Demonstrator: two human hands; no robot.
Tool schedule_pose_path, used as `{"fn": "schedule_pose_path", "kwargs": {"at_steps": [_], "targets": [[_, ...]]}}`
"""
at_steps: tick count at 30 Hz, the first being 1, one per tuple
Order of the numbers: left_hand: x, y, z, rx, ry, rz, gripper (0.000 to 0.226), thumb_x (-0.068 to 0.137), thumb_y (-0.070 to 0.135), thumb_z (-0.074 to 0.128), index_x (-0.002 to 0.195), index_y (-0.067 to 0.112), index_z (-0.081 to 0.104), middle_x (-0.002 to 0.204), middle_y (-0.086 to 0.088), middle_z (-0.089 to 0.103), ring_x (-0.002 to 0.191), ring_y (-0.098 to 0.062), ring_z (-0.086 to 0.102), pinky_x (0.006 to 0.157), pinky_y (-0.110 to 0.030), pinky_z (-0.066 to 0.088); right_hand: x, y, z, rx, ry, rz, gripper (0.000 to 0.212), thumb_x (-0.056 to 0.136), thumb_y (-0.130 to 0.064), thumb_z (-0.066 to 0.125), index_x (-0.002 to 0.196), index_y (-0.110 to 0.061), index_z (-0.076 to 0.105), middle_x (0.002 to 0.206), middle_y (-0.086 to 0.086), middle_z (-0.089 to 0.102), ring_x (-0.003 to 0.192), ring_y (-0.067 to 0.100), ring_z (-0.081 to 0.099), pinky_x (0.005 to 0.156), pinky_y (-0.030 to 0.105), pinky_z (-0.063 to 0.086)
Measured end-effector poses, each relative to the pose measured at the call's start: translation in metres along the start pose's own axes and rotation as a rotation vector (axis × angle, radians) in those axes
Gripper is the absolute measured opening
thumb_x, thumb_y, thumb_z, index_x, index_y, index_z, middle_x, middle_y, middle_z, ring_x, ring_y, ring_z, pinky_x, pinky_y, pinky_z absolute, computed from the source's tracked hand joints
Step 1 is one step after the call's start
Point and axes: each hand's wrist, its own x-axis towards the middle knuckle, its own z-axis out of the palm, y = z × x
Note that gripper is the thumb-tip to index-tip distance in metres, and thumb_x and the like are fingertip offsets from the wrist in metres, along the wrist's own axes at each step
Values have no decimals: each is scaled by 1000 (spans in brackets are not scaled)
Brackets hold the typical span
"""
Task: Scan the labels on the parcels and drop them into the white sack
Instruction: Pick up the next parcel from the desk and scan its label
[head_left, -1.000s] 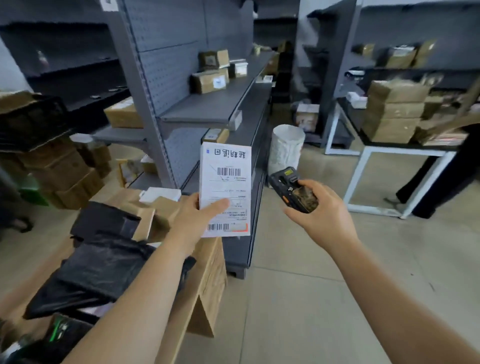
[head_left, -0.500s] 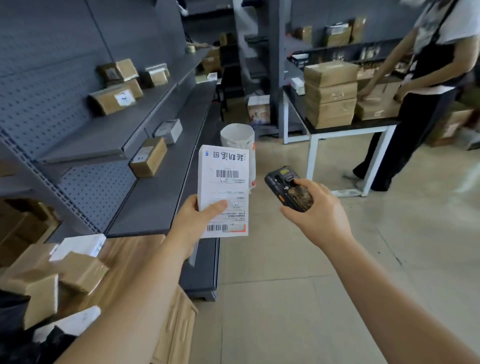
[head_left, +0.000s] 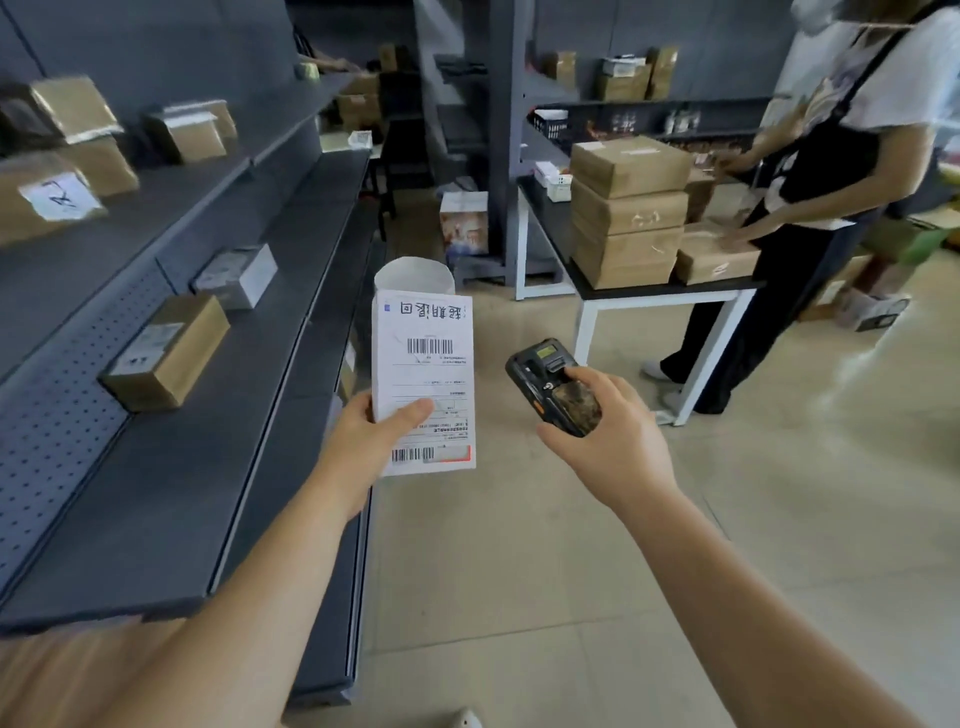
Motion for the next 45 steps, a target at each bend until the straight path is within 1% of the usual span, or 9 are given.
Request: {"fn": "schedule_pose_path", "kwargs": {"at_steps": [4,7,10,15,19,24,30,39,45], "targets": [[94,22,1,-26,-59,-1,51,73,38,84,117,22,64,105,6,75,96,-15,72,84,-35,55,85,-13,21,-35,20,11,64,76,-40,78,133,-41,51,117,-24,47,104,2,50,82,26,41],[157,37,0,-53,-69,19,48,77,30,83,119,18,62,106,4,75,94,-15,73,81,-34,57,145,-21,37,-46,37,-5,64,76,-42,77,134,-42,50,123,-23,49,107,4,52,87,31,47],[204,42,-2,-92,-61,6,58,69,37,84,120,18,63,108,4,75,97,-17,72,87,-41,57,194,-24,57,-33,39,5,64,75,-41,78,133,-43,50,127,-20,51,107,5,53,91,33,49],[271,36,-20,-117,20,-39,42,79,28,80,116,18,63,105,3,75,94,-17,73,77,-34,57,272,-21,104,-30,-11,-21,64,75,-41,79,133,-40,52,124,-15,53,104,5,52,84,27,44],[331,35,-37,-100,72,-61,54,71,34,86,117,19,63,105,4,75,96,-18,73,85,-41,57,340,-17,147,-4,-48,-41,62,75,-40,80,131,-40,53,120,-18,53,98,1,49,78,25,39],[427,51,-43,-31,166,-45,48,70,34,84,112,19,66,102,5,76,92,-16,73,81,-38,57,439,-8,197,46,-104,-84,60,75,-40,80,129,-42,54,115,-22,50,95,-4,46,80,24,39],[546,82,-32,12,236,-38,19,83,21,77,97,23,64,84,12,76,79,-10,73,65,-27,54,569,-4,232,21,-166,-158,61,74,-38,81,128,-44,53,111,-26,47,91,-7,42,79,25,40],[695,97,-20,-41,231,-62,22,83,14,76,99,19,63,83,12,76,73,-6,73,53,-17,53,705,6,291,10,-184,-151,62,73,-37,81,130,-39,55,112,-24,48,94,-3,46,81,25,40],[807,81,-34,-27,190,-88,32,83,19,77,113,20,65,99,6,76,85,-11,74,65,-25,57,791,10,353,-22,-199,-117,64,72,-39,81,131,-38,55,117,-22,50,102,4,51,83,24,40]]}}
